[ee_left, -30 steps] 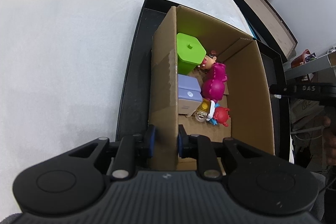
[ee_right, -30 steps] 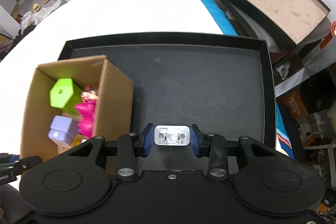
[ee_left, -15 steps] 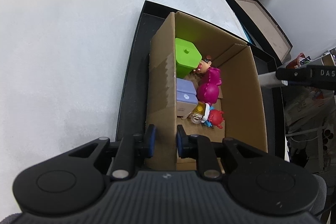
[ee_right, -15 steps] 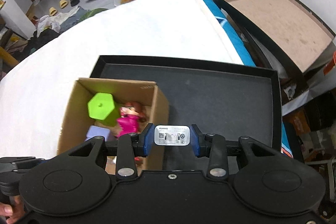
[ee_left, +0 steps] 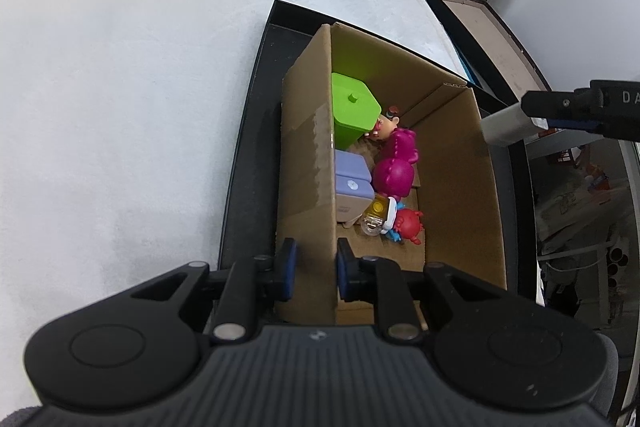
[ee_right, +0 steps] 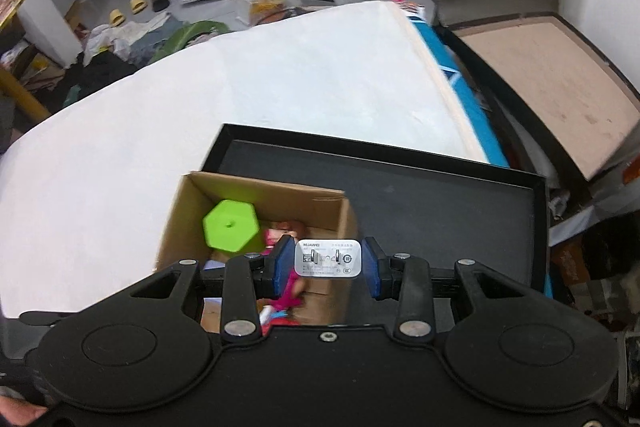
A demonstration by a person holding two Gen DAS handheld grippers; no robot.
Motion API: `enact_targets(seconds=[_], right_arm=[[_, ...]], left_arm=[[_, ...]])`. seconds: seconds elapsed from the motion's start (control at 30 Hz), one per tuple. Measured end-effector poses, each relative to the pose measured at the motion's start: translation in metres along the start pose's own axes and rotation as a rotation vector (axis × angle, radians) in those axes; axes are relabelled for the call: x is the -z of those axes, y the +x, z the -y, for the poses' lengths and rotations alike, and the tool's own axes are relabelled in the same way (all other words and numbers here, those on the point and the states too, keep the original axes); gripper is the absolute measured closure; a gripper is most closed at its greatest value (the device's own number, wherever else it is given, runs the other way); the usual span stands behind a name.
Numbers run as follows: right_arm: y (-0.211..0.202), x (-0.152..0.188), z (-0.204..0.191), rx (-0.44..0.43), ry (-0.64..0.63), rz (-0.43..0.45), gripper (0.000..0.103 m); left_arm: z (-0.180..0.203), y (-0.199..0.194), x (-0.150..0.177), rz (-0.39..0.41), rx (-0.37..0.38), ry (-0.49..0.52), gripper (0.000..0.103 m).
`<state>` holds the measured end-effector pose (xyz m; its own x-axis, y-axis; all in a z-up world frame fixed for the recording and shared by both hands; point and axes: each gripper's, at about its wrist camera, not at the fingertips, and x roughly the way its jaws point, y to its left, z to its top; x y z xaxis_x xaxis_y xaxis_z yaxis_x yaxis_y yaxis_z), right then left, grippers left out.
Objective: Organize rigid objects
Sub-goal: 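Lift and carry the white charger over the cardboard box, then lower the white charger into the box and open the right gripper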
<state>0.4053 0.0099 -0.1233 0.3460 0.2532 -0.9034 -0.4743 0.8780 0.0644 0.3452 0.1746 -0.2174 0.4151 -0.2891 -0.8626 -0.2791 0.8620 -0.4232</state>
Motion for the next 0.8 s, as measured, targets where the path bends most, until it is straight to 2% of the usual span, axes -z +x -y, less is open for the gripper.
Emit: enact_targets(seconds=[0.3,0.5,0.6,0.8], right_arm=[[0.013,-0.005,-0.032,-0.005,-0.096,-0.036,0.067],[0.02,-0.012,-0.029,0.025,-0.047,-0.029,0.066],[0.021,-0.01,-0.024,0.047,-0.019,-0.025,0.062],[0.009,-0.003,-0.018,0.019,-0.011,-0.013,0.062]], left_arm=[[-0.002,-0.001,0.0,0.0,0.005,-0.001,0.084],[-0.001,-0.001,0.0,0.002,0.003,0.001,0.084],[0.0,-0.002,0.0,0.004,0.011,-0.002,0.084],[0.002,-0.001,0.0,0.004,0.0,0.002,0.084]])
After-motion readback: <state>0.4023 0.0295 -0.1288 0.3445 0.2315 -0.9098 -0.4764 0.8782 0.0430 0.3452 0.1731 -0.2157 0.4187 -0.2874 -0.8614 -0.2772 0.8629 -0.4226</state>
